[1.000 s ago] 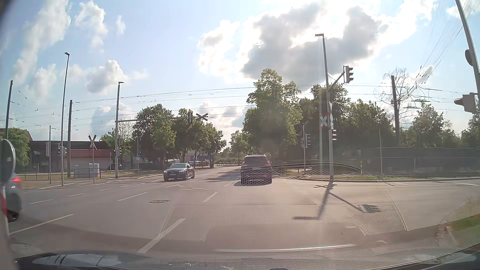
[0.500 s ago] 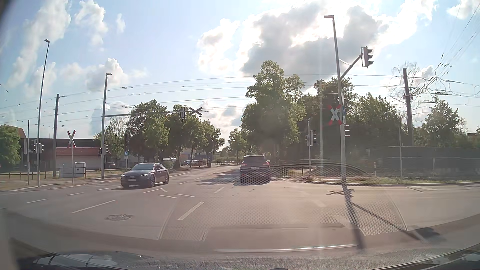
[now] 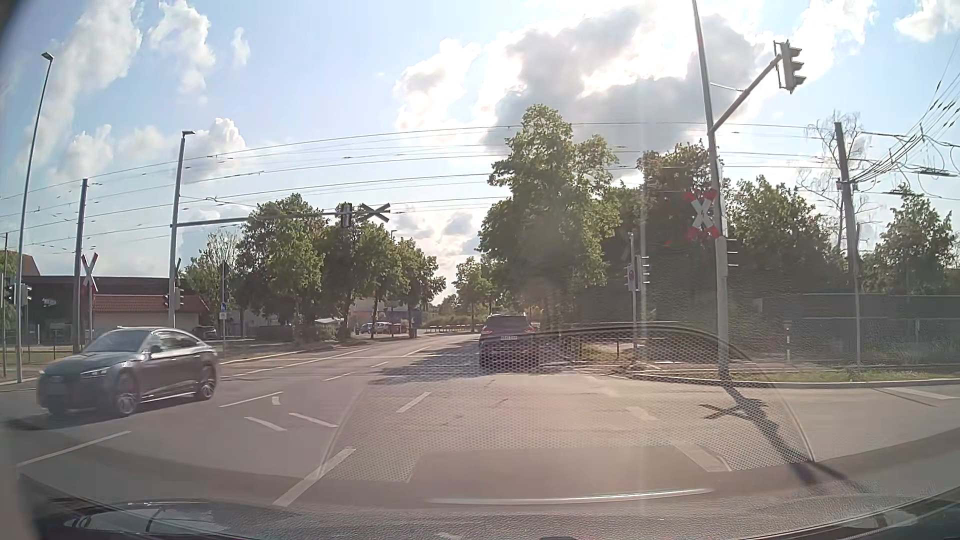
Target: Follow the waypoints while adhering to traffic rules and regulations
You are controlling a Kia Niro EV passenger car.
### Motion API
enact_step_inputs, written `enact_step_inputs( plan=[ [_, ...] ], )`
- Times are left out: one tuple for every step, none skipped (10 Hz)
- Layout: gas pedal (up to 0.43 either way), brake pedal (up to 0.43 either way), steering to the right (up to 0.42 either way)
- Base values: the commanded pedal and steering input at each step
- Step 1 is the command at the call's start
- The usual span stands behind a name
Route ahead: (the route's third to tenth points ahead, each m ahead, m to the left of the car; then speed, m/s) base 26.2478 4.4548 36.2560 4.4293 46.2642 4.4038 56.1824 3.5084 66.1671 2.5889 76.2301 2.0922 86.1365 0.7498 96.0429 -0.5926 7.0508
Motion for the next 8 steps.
enact_step_inputs(
  plan=[
    [0.248,0.012,0.0],
    [0.24,0.012,0.001],
    [0.24,0.012,0.0],
    [0.24,0.012,0.0],
    [0.24,0.012,0.001],
    [0.24,0.012,0.001],
    [0.24,0.012,0.0],
    [0.24,0.012,0.001]
  ],
)
